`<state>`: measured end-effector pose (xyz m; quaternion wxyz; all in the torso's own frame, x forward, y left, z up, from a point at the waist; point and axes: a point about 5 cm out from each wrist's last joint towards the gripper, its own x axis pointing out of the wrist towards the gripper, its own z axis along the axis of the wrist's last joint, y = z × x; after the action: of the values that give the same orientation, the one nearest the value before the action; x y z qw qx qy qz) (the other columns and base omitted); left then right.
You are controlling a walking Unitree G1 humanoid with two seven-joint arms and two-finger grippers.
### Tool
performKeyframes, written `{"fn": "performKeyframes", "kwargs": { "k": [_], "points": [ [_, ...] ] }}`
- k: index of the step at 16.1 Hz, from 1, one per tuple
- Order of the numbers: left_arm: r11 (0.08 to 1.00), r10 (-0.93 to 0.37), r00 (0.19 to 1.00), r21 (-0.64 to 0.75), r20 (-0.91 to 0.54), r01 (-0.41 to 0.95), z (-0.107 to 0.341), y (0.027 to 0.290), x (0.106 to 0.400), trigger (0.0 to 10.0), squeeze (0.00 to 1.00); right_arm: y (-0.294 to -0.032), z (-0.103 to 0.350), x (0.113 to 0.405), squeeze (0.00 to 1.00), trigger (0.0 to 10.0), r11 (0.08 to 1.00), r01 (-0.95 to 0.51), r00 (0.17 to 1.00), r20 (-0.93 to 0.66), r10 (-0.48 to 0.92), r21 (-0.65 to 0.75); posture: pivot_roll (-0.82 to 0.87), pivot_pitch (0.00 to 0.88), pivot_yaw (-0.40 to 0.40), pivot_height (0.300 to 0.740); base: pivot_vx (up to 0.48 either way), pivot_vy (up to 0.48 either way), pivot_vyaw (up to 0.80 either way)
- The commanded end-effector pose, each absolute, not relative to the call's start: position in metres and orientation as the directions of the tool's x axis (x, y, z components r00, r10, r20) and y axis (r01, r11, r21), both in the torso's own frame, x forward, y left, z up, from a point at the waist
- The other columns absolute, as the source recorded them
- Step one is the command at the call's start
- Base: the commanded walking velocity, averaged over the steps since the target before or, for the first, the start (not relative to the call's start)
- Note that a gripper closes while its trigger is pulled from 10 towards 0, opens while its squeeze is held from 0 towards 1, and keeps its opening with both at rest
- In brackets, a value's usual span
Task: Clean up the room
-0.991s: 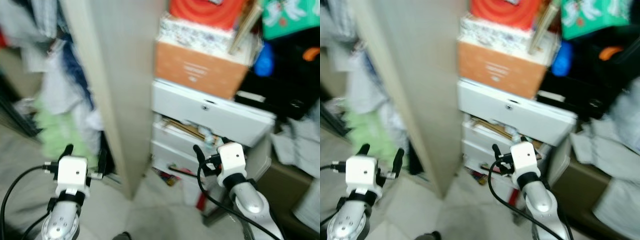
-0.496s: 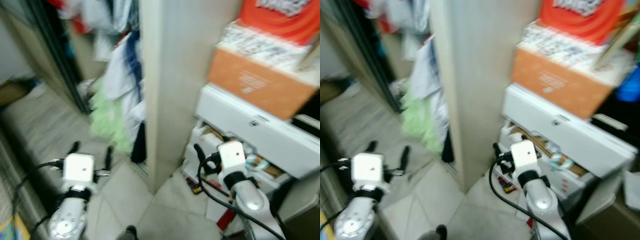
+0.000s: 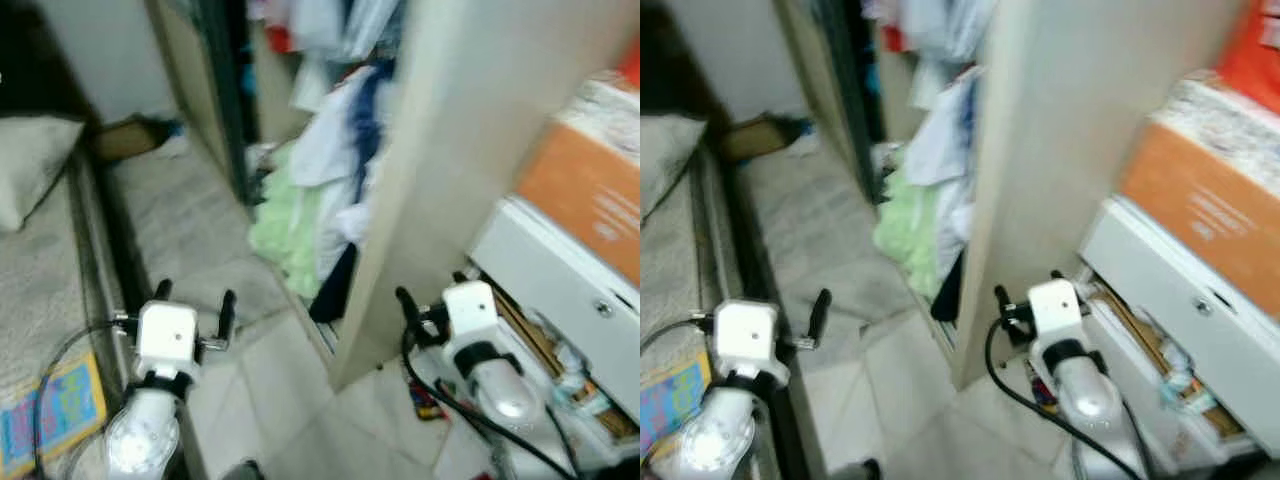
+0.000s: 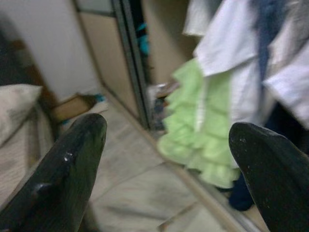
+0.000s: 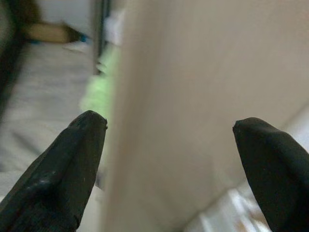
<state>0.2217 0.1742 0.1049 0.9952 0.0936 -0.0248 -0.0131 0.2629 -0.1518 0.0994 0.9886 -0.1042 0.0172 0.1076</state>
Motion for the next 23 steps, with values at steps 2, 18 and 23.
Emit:
{"fn": "performKeyframes", "kwargs": {
  "k": [2,18,23],
  "points": [
    [0.981,-0.040,0.998,0.191,0.041,0.031,0.103,0.172,0.221,10.0,0.00,-0.153,0.097,0.260,0.00,10.0,0.954,-0.219,0.975,-0.066,0.210,-0.203,-0.02,0.130,-0.076,0.740,0.000,0.000,0.55],
    [0.981,-0.012,1.000,0.191,-0.013,0.014,0.101,0.183,0.194,10.0,0.00,-0.179,0.095,0.224,0.00,10.0,0.968,-0.166,0.982,-0.125,0.144,-0.188,-0.03,0.146,-0.070,0.740,0.000,0.000,0.24],
    [0.980,-0.013,1.000,0.200,-0.006,0.014,0.103,0.184,0.198,10.0,0.00,-0.173,0.095,0.227,0.00,10.0,0.968,-0.178,0.979,-0.126,0.157,-0.177,-0.02,0.144,-0.072,0.740,0.000,0.000,0.80]
  ]
}}
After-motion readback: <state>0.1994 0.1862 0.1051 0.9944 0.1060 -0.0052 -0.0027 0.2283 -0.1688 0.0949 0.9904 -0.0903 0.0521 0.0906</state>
